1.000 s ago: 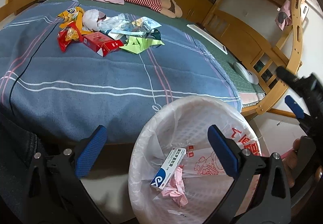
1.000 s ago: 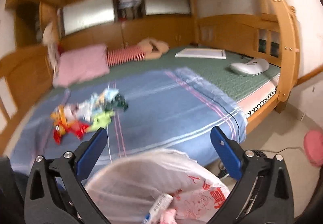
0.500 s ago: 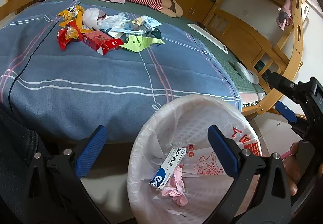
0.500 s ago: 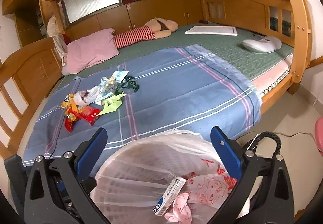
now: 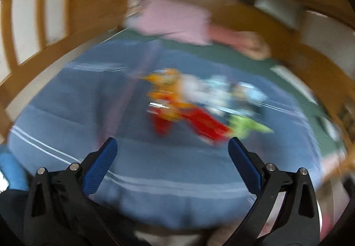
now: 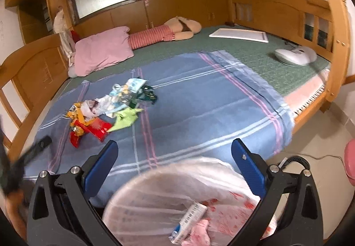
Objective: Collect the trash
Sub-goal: 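Lower the right gripper onto the green paper in the trash pile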
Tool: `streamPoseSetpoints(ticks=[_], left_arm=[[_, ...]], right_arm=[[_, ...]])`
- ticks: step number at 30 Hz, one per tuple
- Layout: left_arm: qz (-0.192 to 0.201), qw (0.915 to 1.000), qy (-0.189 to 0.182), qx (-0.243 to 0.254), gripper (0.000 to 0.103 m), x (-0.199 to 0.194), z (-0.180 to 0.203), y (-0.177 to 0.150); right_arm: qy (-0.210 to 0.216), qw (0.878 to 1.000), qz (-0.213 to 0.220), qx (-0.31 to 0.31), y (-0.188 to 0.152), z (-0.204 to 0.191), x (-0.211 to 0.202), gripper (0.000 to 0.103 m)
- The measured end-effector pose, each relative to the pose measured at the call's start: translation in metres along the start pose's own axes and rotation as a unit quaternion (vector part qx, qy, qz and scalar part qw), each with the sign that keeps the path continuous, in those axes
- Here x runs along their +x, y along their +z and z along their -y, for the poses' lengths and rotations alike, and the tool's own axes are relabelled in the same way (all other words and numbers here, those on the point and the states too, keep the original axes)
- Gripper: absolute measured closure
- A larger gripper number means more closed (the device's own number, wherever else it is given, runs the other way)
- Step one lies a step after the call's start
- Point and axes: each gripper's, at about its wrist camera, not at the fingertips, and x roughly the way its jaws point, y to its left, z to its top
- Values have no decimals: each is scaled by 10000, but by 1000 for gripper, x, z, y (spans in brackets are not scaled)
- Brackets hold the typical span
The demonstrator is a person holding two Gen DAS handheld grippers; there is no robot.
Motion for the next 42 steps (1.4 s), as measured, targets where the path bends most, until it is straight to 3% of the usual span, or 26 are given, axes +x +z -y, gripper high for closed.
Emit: streamPoseSetpoints(ticks=[3,4,6,7,8,12,15,17,19,21,25,31,36,42], left_arm=[[-392,9971,21,-658,4,47,-28,31],[-350,9966,72,-746,4,57,-35,31],[-859,9891,572,-1050,5,76,-49,22],[-944,9848,366,-1410,5,77,-56,15],[-914,9806,167,-1724,5,75,-61,8],[-436,9731,541,-2195,4,61,-76,5],[-218,9566,556,-2853,4,53,-96,-2],[-266,9502,516,-3061,4,54,-102,-5],[-338,9490,480,-3096,4,57,-102,-5],[-350,9524,499,-2988,3,58,-100,-4],[-389,9533,501,-2951,3,62,-100,-3],[-311,9423,474,-3299,3,57,-109,-9],[-273,9426,463,-3297,3,55,-110,-9],[-326,9429,479,-3280,3,56,-109,-9]], right_arm=[[109,9997,-198,-19,15,-25,29,9],[199,9993,-302,8,19,-34,42,11],[362,9983,-460,-7,26,-50,65,13],[392,9977,-545,-79,30,-62,81,14],[359,9975,-596,-156,34,-75,99,14],[805,9916,-936,-387,41,-131,165,14],[324,9892,-1161,-840,39,-167,213,14],[-39,9892,-1223,-813,38,-173,234,14],[-355,9864,-1397,-794,33,-174,254,14],[-317,9810,-1704,-867,22,-174,269,16],[187,9806,-1787,-784,14,-175,261,34],[1202,9617,-2354,-724,-4,-192,238,60],[1656,9479,-2622,-733,-30,-208,221,62],[1782,9469,-2571,-740,-37,-210,204,62]])
